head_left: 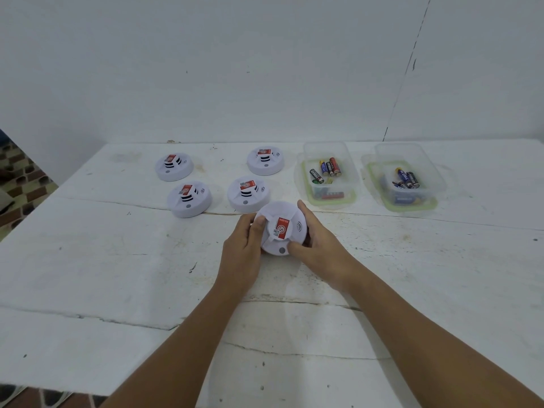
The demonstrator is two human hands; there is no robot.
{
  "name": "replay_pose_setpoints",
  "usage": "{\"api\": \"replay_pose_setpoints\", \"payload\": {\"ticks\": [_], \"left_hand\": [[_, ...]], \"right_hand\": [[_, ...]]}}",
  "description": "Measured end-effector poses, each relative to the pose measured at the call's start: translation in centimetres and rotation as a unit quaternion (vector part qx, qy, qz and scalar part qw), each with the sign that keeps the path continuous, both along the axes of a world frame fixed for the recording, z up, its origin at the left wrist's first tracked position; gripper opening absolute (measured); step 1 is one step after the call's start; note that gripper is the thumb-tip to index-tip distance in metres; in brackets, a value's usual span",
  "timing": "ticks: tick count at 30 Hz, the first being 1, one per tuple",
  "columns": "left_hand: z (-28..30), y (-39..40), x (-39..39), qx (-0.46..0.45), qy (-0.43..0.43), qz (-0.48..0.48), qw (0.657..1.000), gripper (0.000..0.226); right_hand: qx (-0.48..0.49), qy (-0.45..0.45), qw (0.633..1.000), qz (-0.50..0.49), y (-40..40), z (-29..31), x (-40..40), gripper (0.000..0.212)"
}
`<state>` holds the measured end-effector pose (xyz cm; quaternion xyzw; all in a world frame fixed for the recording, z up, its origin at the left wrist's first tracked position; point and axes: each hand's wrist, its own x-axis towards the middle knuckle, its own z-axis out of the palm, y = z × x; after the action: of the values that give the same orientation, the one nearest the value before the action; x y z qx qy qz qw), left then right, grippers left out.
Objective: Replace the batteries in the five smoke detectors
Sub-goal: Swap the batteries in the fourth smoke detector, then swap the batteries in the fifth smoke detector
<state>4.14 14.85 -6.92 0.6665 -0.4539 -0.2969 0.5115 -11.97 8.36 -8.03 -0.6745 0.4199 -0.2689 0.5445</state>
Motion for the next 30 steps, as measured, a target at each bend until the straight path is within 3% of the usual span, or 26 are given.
{"api": "replay_pose_setpoints", "payload": {"ticks": [4, 7, 10, 13, 18, 21, 23, 27, 30], "left_hand": [[0.1, -0.1, 0.2, -0.007, 0.035, 0.005, 0.999, 0.029], [0.4, -0.1, 0.4, -0.013, 0.111, 0.027, 0.993, 0.029], [1.3, -0.1, 1.3, -0.015, 0.198, 0.032, 0.980, 0.032], [3.3, -0.2, 3.2, -0.015, 0.249, 0.031, 0.968, 0.023], [7.1, -1.6, 8.0, -0.013, 0.227, -0.031, 0.973, 0.025], [8.2, -4.3, 11.1, 0.001, 0.205, 0.006, 0.979, 0.027], [8.3, -6.8, 13.1, 0.020, 0.187, 0.034, 0.982, 0.027], [7.7, -12.0, 16.3, 0.084, 0.164, 0.065, 0.981, 0.030], [7.2, -15.3, 17.4, 0.136, 0.156, 0.088, 0.974, 0.019]], "right_hand": [[-0.026, -0.009, 1.000, 0.002, 0.2, -0.3, 0.5, 0.115], [-0.114, 0.014, 0.993, -0.012, 1.2, -0.5, 1.2, 0.126], [-0.204, -0.007, 0.979, -0.026, 1.2, -0.1, 2.6, 0.116], [-0.235, -0.001, 0.972, -0.013, 0.0, 1.6, 4.6, 0.106], [-0.226, 0.013, 0.974, 0.006, -2.5, 5.0, 8.6, 0.110], [-0.204, 0.034, 0.978, 0.016, -4.9, 6.8, 11.3, 0.110], [-0.221, 0.078, 0.972, 0.005, -6.6, 7.6, 12.7, 0.102], [-0.239, 0.150, 0.959, -0.028, -10.3, 8.2, 14.6, 0.062], [-0.250, 0.213, 0.944, -0.026, -13.3, 7.7, 15.1, 0.042]]}}
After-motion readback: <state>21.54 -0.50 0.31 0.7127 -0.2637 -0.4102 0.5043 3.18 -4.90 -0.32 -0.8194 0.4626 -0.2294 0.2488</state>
